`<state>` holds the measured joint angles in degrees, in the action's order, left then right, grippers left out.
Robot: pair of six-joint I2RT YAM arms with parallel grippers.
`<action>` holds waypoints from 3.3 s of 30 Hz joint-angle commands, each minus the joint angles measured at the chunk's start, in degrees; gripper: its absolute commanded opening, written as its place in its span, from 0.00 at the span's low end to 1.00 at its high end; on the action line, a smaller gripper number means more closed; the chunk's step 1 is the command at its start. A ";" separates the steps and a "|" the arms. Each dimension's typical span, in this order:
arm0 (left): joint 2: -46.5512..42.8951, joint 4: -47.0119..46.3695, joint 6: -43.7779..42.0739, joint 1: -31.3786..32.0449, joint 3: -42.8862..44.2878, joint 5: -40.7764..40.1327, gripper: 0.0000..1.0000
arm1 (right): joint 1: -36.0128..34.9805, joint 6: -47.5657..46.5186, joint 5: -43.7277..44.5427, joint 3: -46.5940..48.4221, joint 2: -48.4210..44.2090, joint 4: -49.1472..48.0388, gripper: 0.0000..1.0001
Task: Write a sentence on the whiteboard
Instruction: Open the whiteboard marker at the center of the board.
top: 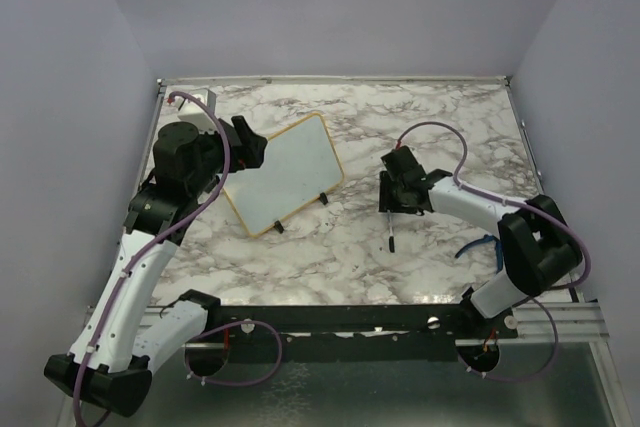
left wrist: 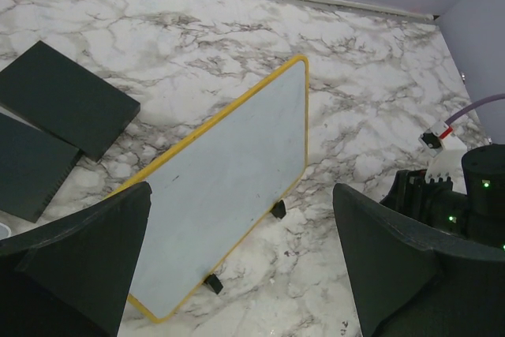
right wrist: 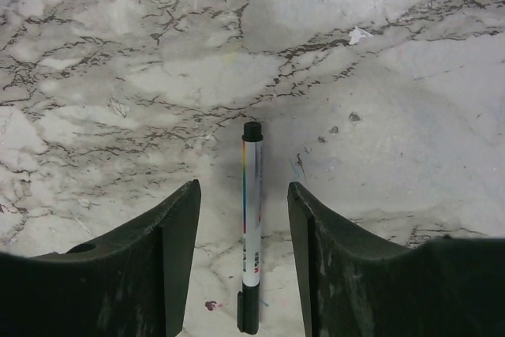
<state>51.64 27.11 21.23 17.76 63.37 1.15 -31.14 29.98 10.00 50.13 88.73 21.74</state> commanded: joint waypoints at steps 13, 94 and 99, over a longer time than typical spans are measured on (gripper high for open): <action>-0.57 2.29 0.58 0.34 -0.58 1.14 0.99 | -2.75 2.45 4.95 3.39 5.53 5.08 0.44; 9.77 -50.93 22.04 31.20 -18.96 34.31 0.03 | -4.68 13.38 -34.44 -9.35 -40.00 -54.61 0.00; 8.49 -50.98 20.58 31.26 -20.34 32.09 0.00 | -4.72 13.36 -33.89 -8.90 -40.28 -51.80 0.21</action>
<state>61.10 -23.20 43.20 48.73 45.10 33.85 -35.57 43.55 -23.20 41.12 49.10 -30.85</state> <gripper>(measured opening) 0.089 0.078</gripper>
